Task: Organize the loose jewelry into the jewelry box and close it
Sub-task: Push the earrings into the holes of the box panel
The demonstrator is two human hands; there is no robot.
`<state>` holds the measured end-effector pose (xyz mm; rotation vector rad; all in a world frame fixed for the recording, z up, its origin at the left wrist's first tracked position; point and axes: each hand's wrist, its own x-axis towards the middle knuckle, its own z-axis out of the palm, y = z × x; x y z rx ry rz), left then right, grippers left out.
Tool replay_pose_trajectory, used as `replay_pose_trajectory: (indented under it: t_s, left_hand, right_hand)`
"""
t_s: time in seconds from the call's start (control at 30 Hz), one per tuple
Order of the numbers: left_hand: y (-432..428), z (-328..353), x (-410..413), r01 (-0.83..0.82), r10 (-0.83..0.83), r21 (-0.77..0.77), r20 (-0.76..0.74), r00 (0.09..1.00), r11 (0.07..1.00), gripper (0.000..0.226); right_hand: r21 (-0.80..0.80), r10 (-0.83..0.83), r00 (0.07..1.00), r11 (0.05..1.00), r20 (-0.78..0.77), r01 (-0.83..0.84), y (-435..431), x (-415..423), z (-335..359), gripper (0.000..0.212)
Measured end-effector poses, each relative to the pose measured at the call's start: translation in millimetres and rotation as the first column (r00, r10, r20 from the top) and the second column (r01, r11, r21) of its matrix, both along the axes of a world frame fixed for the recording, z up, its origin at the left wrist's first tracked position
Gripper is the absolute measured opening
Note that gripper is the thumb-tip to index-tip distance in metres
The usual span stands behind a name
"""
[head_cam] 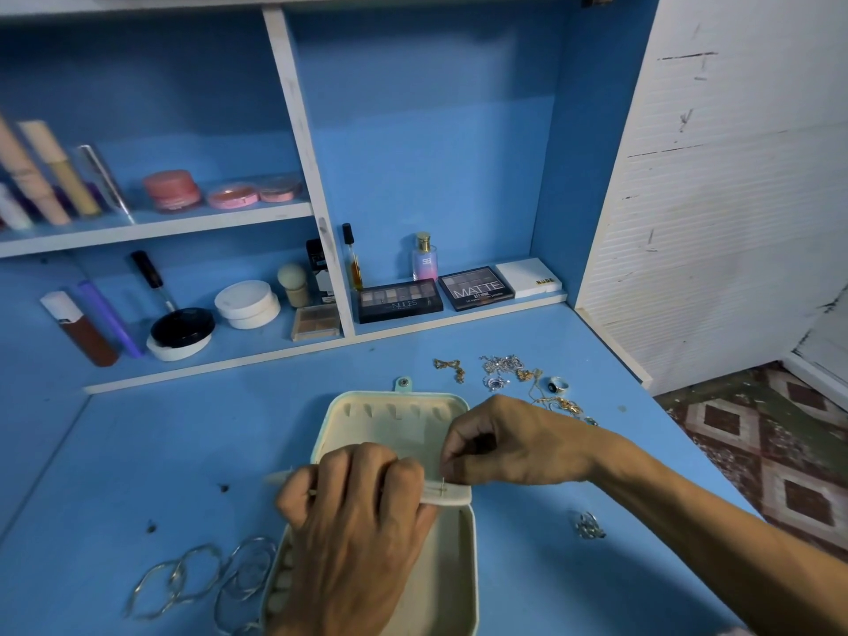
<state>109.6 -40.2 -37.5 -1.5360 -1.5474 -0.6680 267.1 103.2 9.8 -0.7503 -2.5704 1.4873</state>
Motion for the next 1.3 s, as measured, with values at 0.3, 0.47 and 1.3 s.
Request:
replay_pose_trajectory:
  t_s: [0.3,0.47,1.3]
  left_hand:
    - [0,0,0,-0.003,0.003,0.009,0.01,1.0,1.0,0.042]
    - [1,-1,1,0.003,-0.003,0.021,0.022,1.0,1.0,0.04]
    - [0,2,0,0.009,-0.009,0.026,0.027,1.0,1.0,0.046]
  right_hand:
    - [-0.046,0.091,0.993,0.995,0.072,-0.088,12,-4,4,0.012]
    - [0.017,0.131,0.975,0.991,0.179,-0.136,13,-14,12,0.011]
    - [-0.001,0.2,0.939,0.978,0.279,-0.208,18,-27,22,0.014]
